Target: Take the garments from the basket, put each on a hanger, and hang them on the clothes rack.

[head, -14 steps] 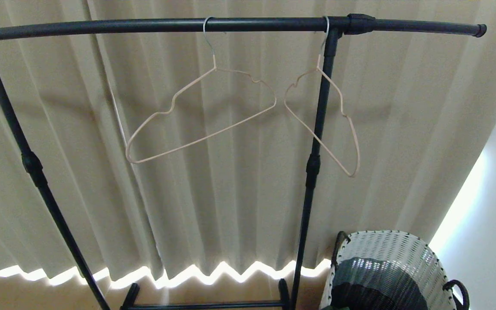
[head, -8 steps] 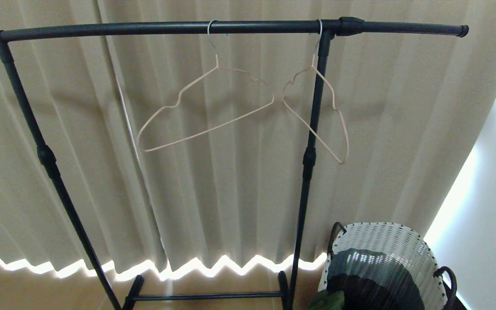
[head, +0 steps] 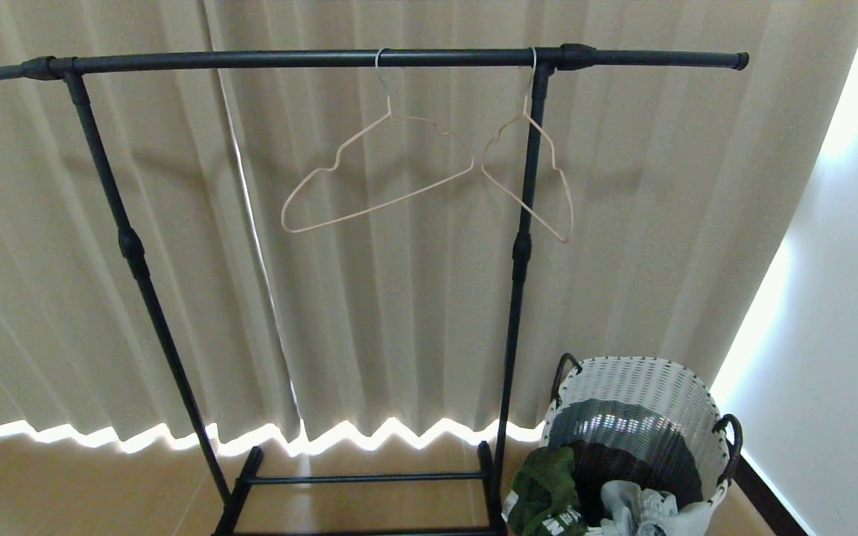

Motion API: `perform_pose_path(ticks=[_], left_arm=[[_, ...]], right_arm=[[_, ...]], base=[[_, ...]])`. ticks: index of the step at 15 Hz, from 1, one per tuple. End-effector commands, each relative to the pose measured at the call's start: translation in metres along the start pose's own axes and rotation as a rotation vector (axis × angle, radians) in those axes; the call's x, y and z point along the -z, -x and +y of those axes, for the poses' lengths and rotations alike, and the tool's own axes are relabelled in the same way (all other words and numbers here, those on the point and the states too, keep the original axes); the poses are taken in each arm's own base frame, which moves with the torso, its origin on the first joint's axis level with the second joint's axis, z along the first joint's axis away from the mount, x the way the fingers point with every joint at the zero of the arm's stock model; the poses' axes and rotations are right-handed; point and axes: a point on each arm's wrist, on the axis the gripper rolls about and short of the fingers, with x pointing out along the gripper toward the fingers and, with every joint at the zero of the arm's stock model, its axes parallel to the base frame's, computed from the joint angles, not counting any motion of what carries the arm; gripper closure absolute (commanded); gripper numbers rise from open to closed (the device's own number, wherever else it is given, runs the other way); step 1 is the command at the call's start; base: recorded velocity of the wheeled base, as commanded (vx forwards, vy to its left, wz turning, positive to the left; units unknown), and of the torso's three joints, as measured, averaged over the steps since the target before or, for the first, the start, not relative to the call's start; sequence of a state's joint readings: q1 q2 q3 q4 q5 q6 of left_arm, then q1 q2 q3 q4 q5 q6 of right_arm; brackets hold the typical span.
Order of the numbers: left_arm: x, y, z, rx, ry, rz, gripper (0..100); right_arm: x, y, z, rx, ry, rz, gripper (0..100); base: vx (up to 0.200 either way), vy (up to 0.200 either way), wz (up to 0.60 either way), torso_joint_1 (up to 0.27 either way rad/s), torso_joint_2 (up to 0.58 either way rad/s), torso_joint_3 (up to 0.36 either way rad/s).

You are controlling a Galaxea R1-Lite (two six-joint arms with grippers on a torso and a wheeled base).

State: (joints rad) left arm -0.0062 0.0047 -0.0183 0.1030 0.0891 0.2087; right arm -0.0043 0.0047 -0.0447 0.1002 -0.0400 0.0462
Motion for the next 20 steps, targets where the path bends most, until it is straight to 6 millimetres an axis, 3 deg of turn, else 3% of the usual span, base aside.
perform_pose_path(ticks=[1, 6, 13, 20], left_arm=[[0.0000, 0.0000, 0.0000, 0.000, 0.000, 0.000, 0], [0.0000, 0.0000, 0.0000, 0.000, 0.000, 0.000, 0], [-0.0004, 0.0002, 0.0001, 0.000, 0.000, -0.002, 0], [-0.0004, 0.0002, 0.0001, 0.000, 0.002, -0.002, 0]], right_arm=[[0.0001, -0.0001, 0.0000, 0.000, 0.000, 0.003, 0], [0.0001, -0.0001, 0.0000, -0.001, 0.000, 0.003, 0], [0.0001, -0.0001, 0.0000, 0.000, -0.003, 0.003, 0], [0.0001, -0.0001, 0.0000, 0.000, -0.001, 0.003, 0]], base=[[0.000, 0.000, 0.00, 0.000, 0.00, 0.000], [0.000, 0.000, 0.00, -0.002, 0.01, 0.006], [0.000, 0.000, 0.00, -0.134, 0.34, 0.193], [0.000, 0.000, 0.00, -0.010, 0.03, 0.010]])
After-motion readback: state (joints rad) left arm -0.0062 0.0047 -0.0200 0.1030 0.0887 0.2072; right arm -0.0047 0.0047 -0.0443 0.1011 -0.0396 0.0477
